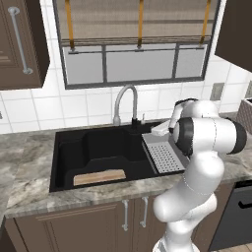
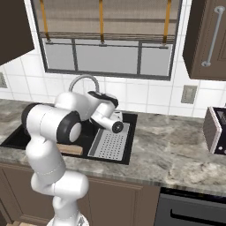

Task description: Turn on the sink faucet with hot water and rinse the cutting board for ten seconds, then turn off the faucet. Push the cutting board to reach the water if necessary.

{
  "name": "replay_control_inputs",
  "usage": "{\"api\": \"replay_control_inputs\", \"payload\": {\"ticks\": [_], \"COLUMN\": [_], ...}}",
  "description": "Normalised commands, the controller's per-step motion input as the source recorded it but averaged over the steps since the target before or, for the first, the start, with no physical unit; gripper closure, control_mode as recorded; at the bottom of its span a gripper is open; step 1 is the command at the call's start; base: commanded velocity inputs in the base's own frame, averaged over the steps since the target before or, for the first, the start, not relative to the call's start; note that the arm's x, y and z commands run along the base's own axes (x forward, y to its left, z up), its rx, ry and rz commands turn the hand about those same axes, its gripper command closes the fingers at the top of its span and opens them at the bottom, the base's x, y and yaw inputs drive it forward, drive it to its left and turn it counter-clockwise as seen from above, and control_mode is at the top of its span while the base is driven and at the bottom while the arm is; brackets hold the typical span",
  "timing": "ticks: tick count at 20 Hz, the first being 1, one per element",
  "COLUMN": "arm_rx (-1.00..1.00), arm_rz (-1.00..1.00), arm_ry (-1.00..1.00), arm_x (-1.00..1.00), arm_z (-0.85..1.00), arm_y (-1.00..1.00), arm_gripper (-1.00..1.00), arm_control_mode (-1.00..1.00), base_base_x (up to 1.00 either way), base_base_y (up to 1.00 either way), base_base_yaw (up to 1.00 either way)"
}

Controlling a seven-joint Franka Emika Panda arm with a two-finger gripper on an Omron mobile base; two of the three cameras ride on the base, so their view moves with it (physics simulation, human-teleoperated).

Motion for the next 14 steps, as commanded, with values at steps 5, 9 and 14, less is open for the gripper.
{"api": "replay_control_inputs", "payload": {"ticks": [5, 9, 14], "arm_rx": [0.00, 0.00, 0.00], "arm_rz": [0.00, 0.00, 0.00], "arm_ry": [-0.04, 0.00, 0.00], "arm_x": [0.09, 0.18, 0.30], "arm_z": [-0.11, -0.02, 0.00], "arm_y": [-0.01, 0.00, 0.00], "arm_gripper": [-1.00, -1.00, -1.00], "arm_control_mode": [-1.00, -1.00, -1.00], "base_base_x": [0.00, 0.00, 0.00], "base_base_y": [0.00, 0.00, 0.00], "base_base_yaw": [0.00, 0.00, 0.00]}}
